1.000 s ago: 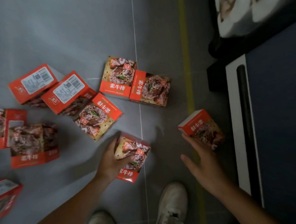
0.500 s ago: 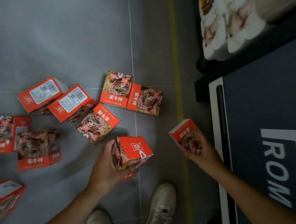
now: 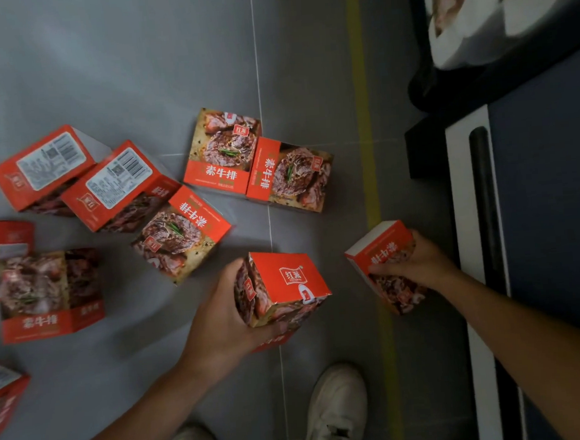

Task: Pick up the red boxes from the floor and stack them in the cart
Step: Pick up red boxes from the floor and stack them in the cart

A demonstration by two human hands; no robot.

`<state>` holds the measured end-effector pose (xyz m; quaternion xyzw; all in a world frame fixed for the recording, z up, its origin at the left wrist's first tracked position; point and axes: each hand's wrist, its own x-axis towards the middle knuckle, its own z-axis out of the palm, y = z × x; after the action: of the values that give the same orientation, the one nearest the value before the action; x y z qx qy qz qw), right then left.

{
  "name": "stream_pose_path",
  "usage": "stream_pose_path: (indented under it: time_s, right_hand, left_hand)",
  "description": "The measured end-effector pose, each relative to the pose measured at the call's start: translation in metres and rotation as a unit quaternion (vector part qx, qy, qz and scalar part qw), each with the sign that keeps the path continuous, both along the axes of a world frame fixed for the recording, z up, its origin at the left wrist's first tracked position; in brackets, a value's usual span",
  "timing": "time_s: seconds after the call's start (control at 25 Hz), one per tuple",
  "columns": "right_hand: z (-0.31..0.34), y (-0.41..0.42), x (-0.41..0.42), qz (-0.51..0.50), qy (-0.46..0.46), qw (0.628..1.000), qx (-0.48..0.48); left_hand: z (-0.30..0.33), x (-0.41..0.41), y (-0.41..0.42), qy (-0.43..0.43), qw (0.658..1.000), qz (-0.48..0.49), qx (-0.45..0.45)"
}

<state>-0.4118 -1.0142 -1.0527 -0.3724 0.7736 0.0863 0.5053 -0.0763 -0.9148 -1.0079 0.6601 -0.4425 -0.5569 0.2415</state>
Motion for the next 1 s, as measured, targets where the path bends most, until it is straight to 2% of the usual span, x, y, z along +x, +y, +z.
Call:
stream_pose_path:
  time_s: [0.12, 0.24, 0.36, 0.52, 0.8, 1.0]
  right_hand:
    - [0.004, 0.011, 0.010, 0.028, 0.033, 0.999, -0.029]
    - [0.009, 0.034, 0.025, 0.022, 0.026, 0.998, -0.049]
    - [0.014, 0.057, 0.030, 0.062, 0.028, 0.991, -0.115]
    - [0.049, 0.076, 0.040, 0.064, 0.038, 0.983, -0.168]
    - [0.239, 0.050, 0.075, 0.033, -0.055, 0.958, -0.279]
    - [0.444, 0.006, 0.095, 0.083, -0.089, 0.927, -0.355]
  left_hand:
    - [0.001, 0.001, 0.008, -0.007, 1.000, 0.014, 0.007]
    - [0.015, 0.004, 0.013, -0.010, 0.999, 0.030, 0.018]
    - [0.032, 0.010, 0.011, -0.019, 0.999, 0.033, 0.021]
    - [0.066, 0.019, 0.003, -0.034, 0.999, 0.031, 0.003]
    - [0.234, 0.043, -0.030, -0.098, 0.994, 0.015, -0.053]
    - [0.427, 0.070, -0.054, -0.123, 0.987, 0.050, -0.096]
